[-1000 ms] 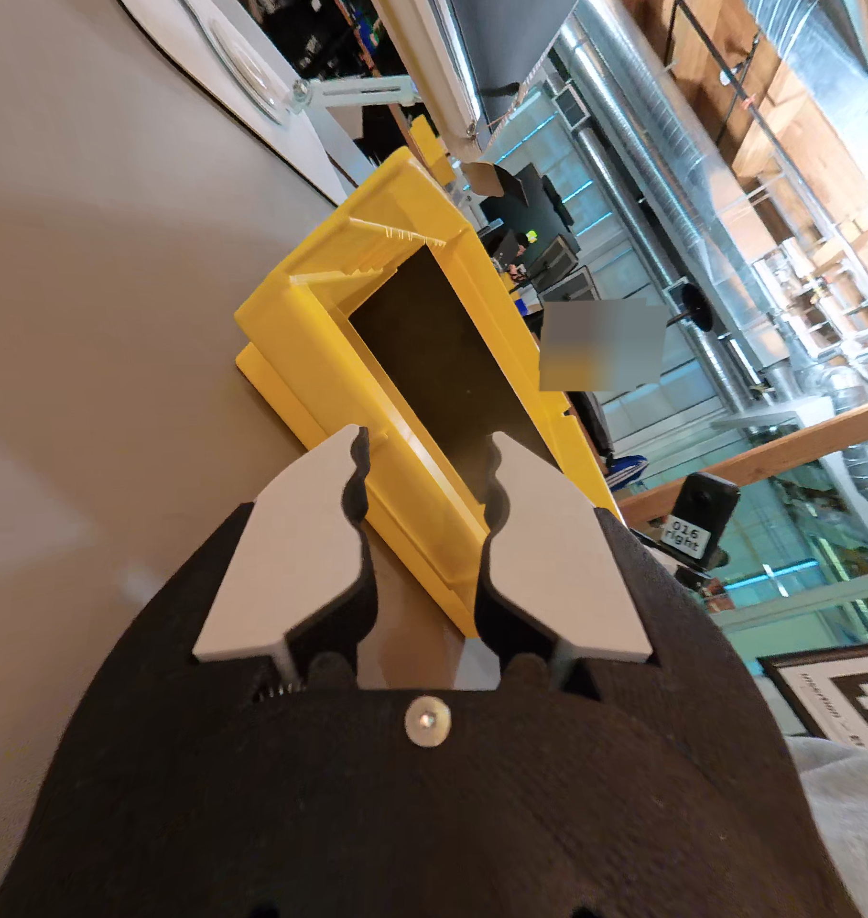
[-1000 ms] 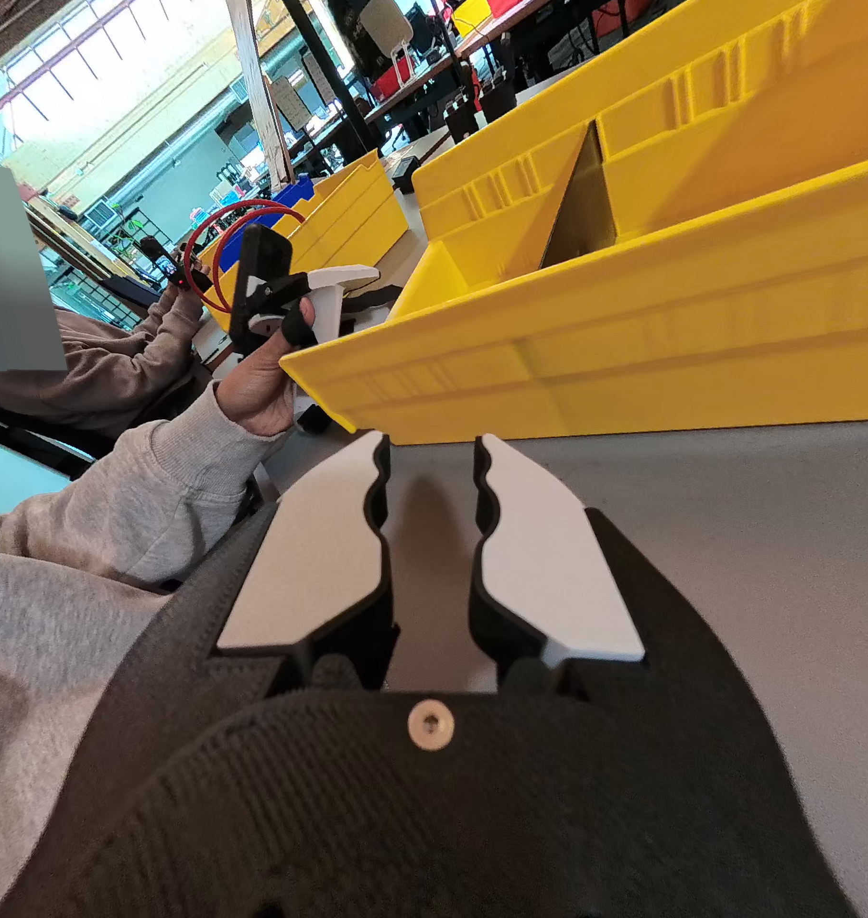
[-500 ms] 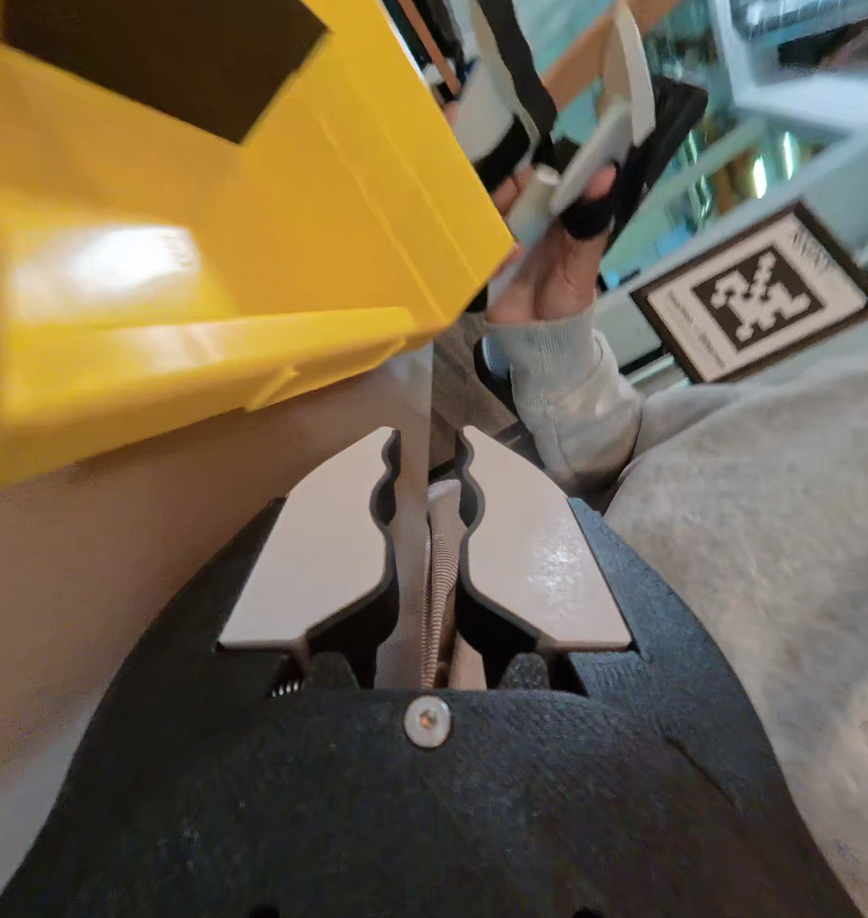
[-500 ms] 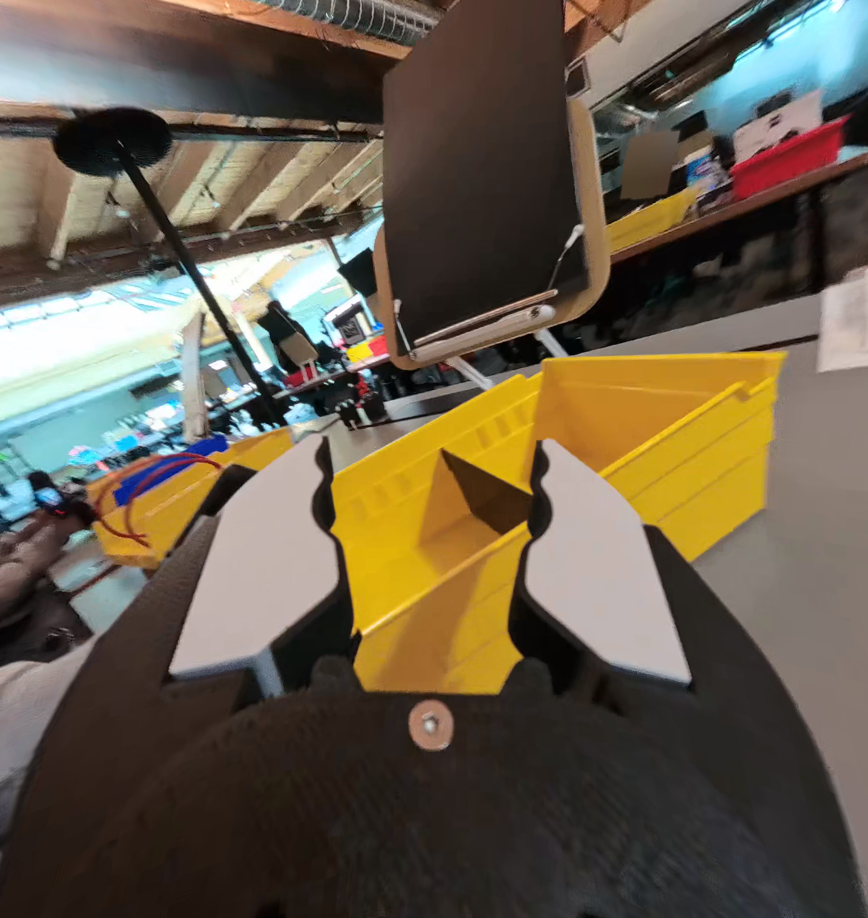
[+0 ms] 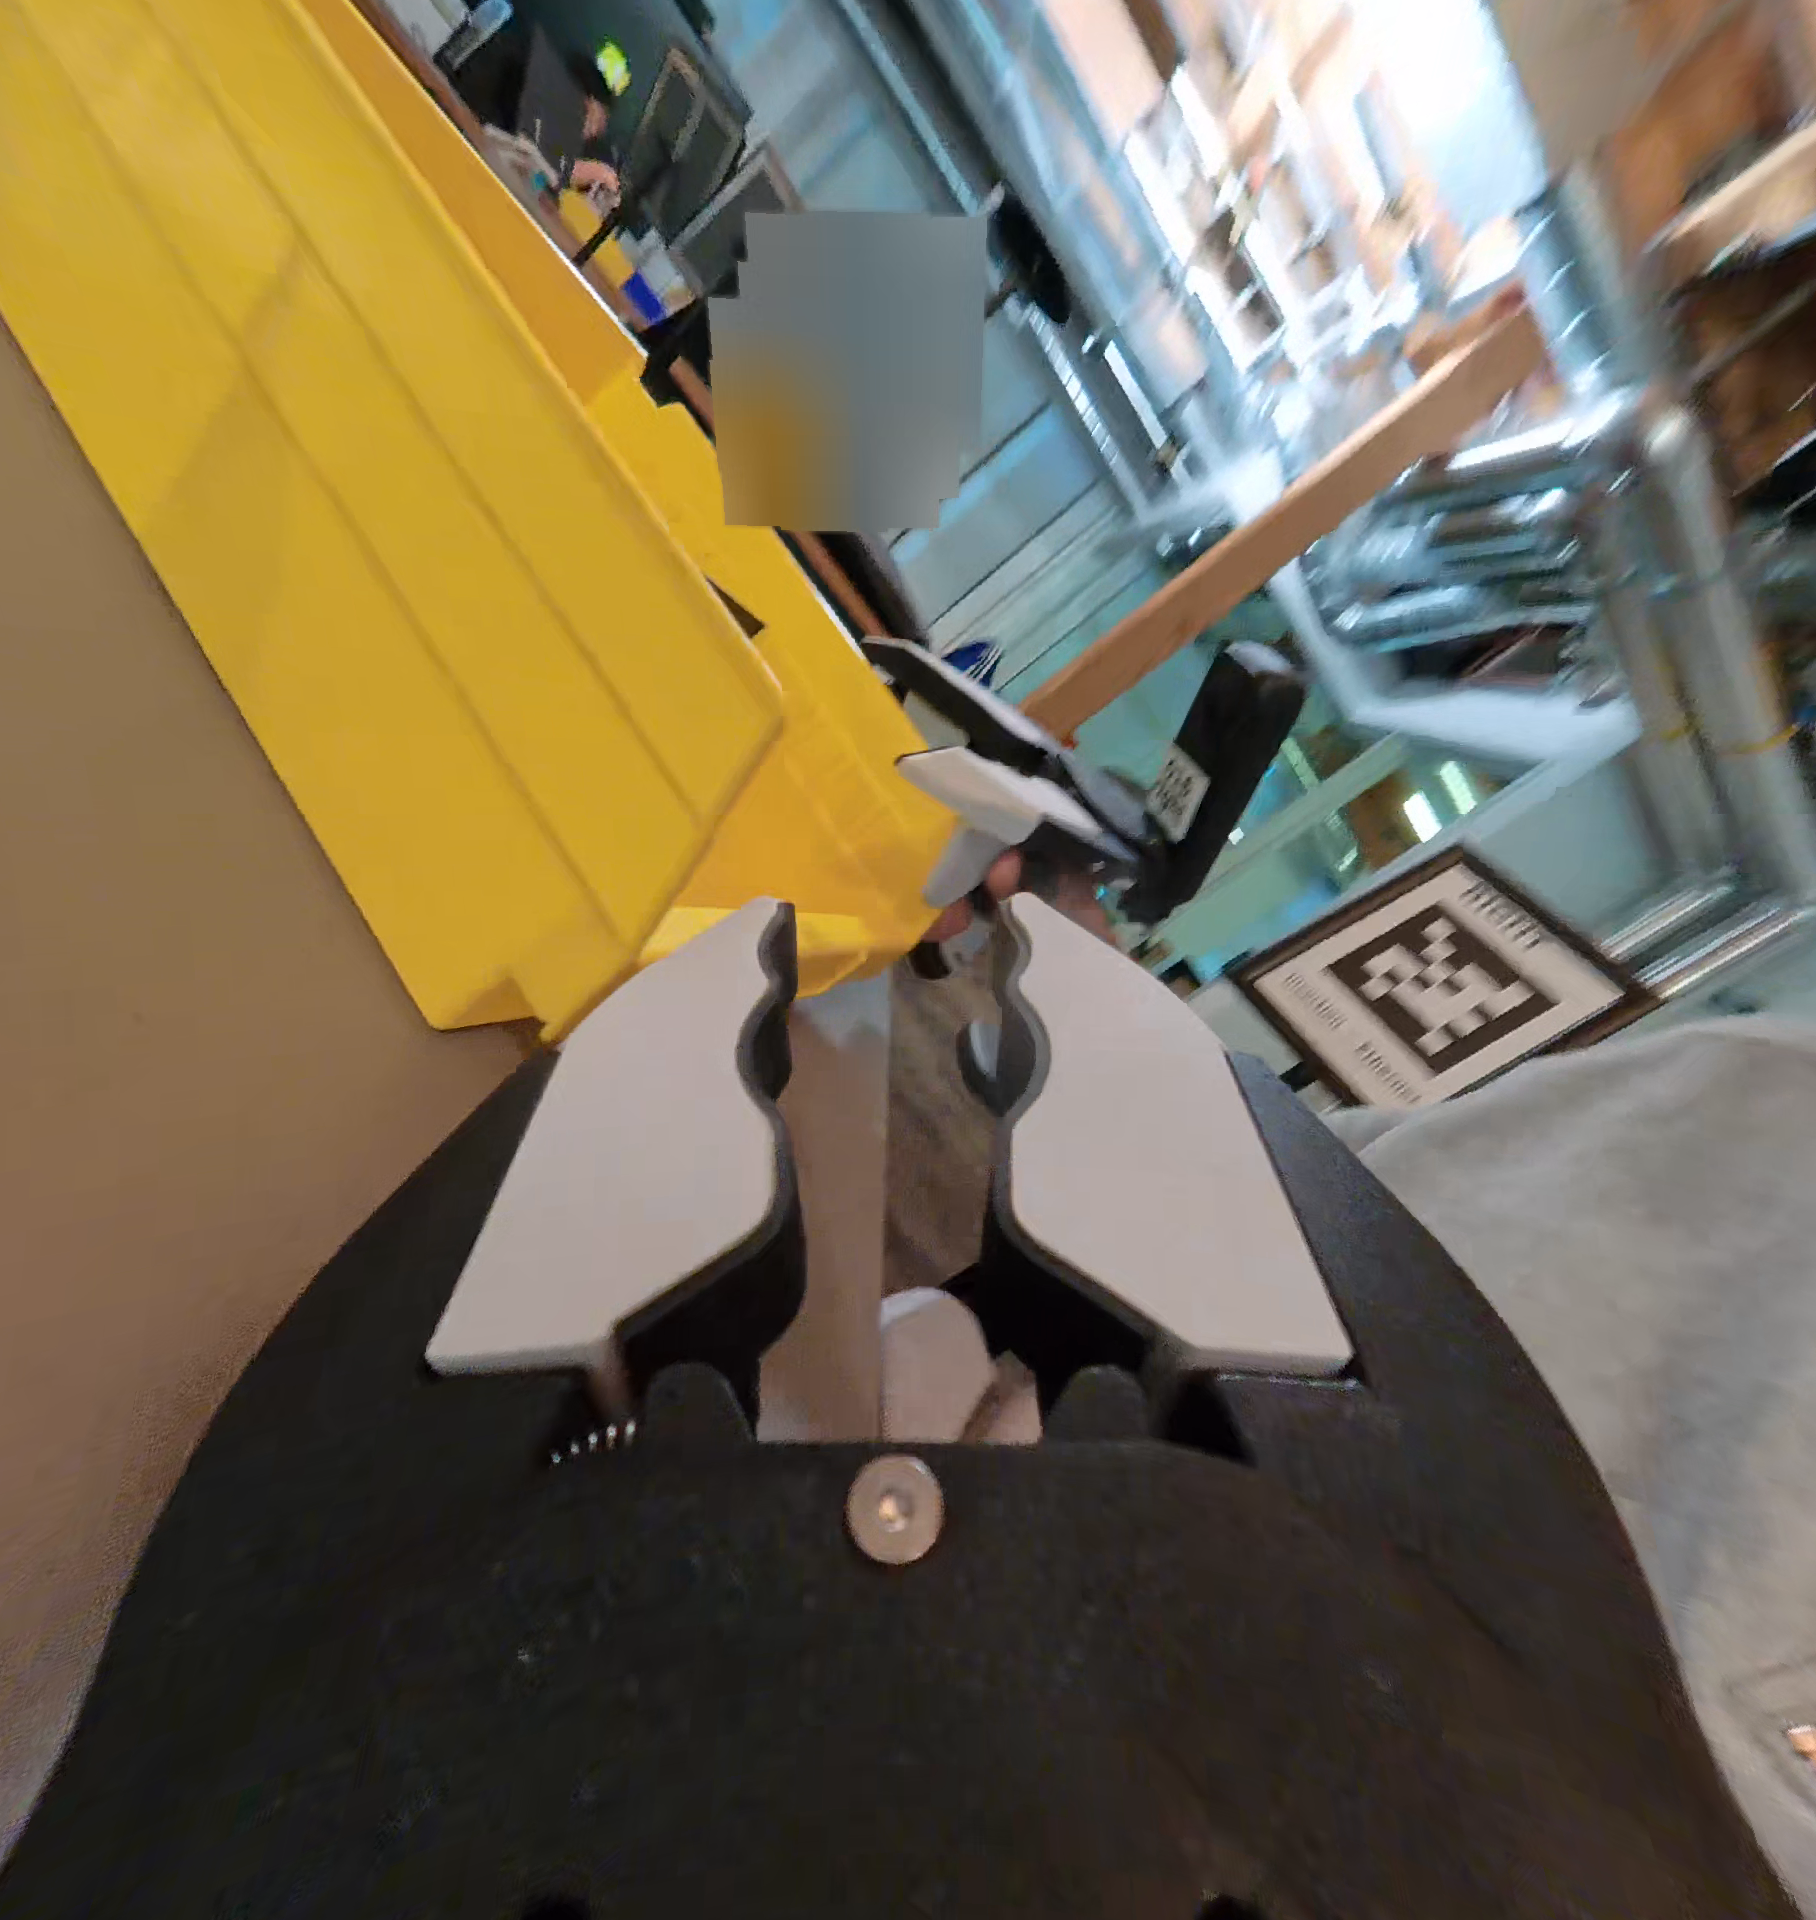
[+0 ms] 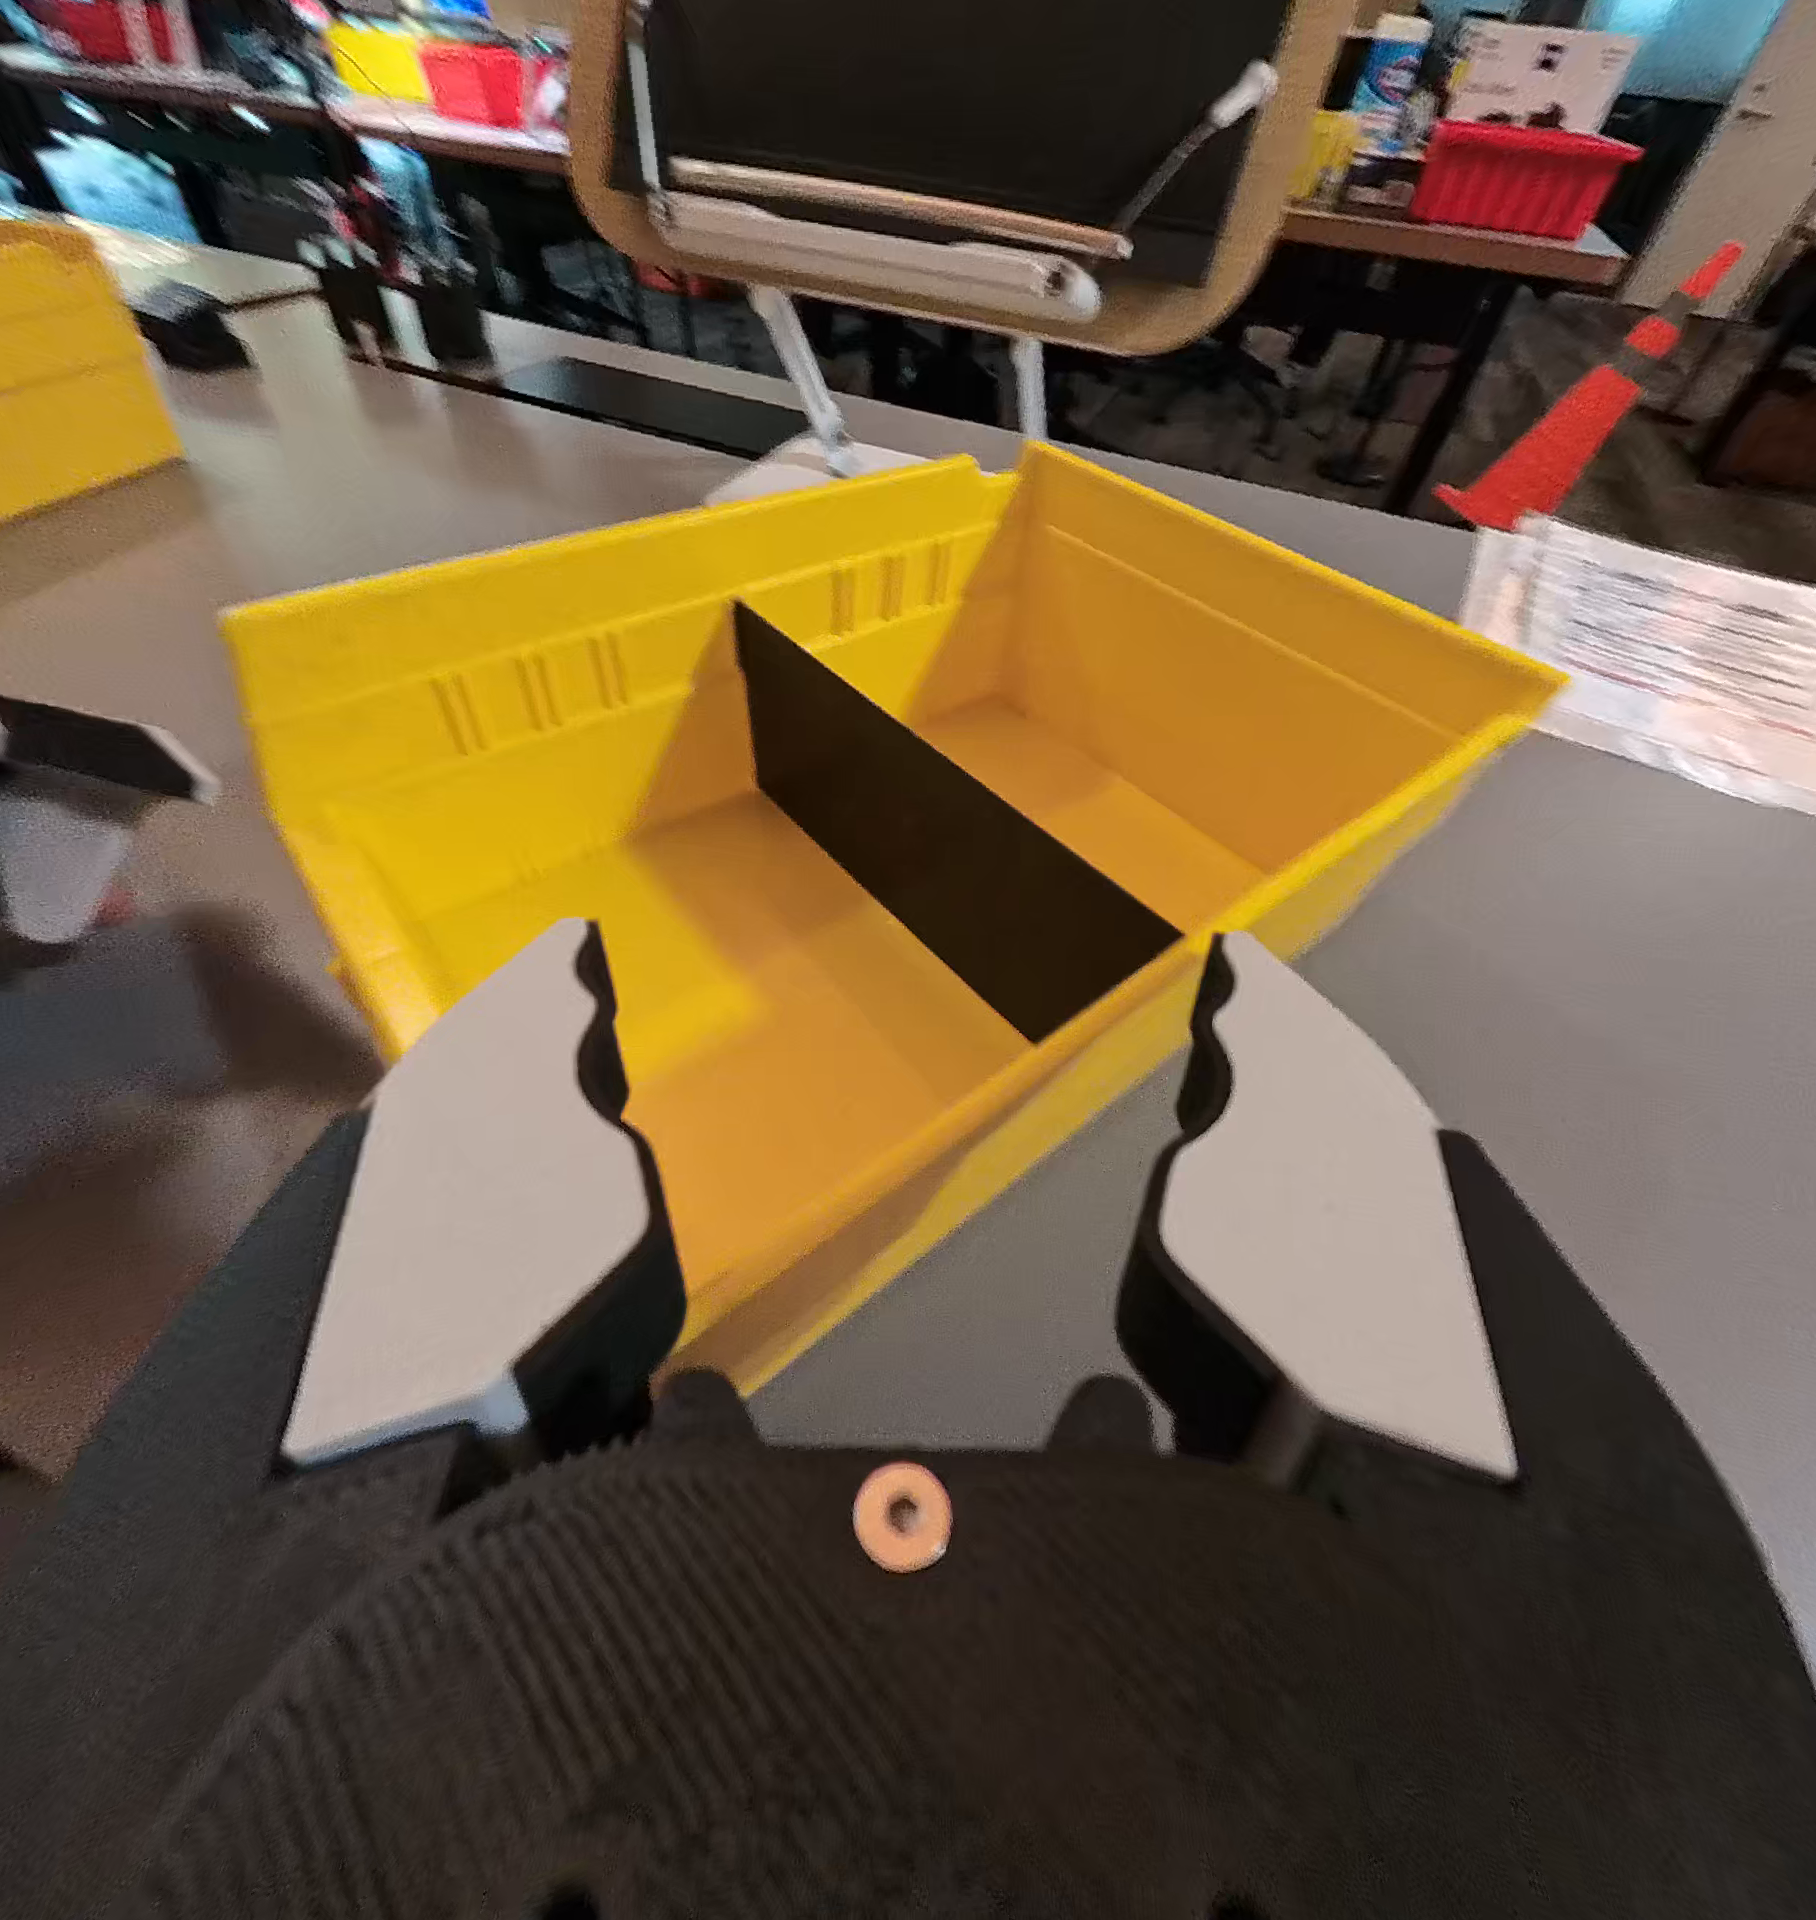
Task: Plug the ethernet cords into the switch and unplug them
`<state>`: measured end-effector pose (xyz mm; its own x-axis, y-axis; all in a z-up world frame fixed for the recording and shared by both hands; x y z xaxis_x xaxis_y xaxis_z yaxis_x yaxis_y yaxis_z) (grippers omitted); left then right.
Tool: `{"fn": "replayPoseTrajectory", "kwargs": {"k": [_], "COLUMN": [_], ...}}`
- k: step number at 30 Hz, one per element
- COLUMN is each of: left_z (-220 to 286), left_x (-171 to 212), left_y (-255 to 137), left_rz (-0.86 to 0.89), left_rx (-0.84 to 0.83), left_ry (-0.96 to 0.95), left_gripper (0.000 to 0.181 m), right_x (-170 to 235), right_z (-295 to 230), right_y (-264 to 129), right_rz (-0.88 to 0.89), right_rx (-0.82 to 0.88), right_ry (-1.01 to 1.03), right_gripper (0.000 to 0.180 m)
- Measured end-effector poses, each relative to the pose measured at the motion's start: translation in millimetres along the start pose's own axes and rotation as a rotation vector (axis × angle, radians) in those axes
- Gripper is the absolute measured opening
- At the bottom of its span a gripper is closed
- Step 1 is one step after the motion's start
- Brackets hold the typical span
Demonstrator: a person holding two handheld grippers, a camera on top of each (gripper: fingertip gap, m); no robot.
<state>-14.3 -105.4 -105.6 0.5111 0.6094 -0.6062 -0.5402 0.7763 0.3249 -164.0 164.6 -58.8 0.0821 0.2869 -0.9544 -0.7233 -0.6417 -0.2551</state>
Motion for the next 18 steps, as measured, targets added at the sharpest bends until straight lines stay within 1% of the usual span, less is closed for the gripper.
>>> {"fn": "replayPoseTrajectory", "kwargs": {"k": [3, 5, 6, 9, 11, 14, 17, 18], "left_z": [0, 0, 0, -2, -3, -3, -3, -3], "left_x": [-1, 0, 0, 2, 3, 4, 3, 3], "left_y": [-2, -1, 0, 2, 3, 2, 2, 2], "left_rz": [0.045, 0.019, 0.005, -0.013, -0.008, -0.002, 0.002, 0.0], "left_rx": [0.017, 0.005, -0.002, -0.003, 0.004, 0.01, 0.008, 0.006], "left_ry": [-0.019, -0.008, -0.005, -0.018, -0.027, -0.038, -0.035, -0.035], "left_gripper": [0.037, 0.037, 0.037, 0.037, 0.037, 0.037, 0.038, 0.038], "right_x": [10, 19, 22, 24, 24, 24, 23, 23], "right_z": [34, 63, 76, 98, 100, 100, 100, 100], "right_y": [5, 7, 5, -4, -7, -7, -7, -8], "right_rz": [-0.064, -0.118, -0.127, -0.091, -0.105, -0.127, -0.125, -0.124], "right_rx": [0.177, 0.274, 0.291, 0.231, 0.147, 0.081, 0.054, 0.049], "right_ry": [-0.057, 0.003, 0.061, 0.197, 0.222, 0.235, 0.224, 0.219], "right_gripper": [0.099, 0.091, 0.092, 0.076, 0.056, 0.046, 0.039, 0.033]}}
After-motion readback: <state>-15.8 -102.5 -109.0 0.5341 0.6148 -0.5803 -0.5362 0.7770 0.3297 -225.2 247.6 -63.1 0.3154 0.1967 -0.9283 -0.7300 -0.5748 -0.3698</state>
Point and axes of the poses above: each gripper's, where its closed fingertips meet, y out along the fingers, x out of its underside, z = x × y across the jaws, the point moved 10 cm from there along -y, back along the fingers, and after that the axes turned 15 degrees about x, right-handed, at the moved point
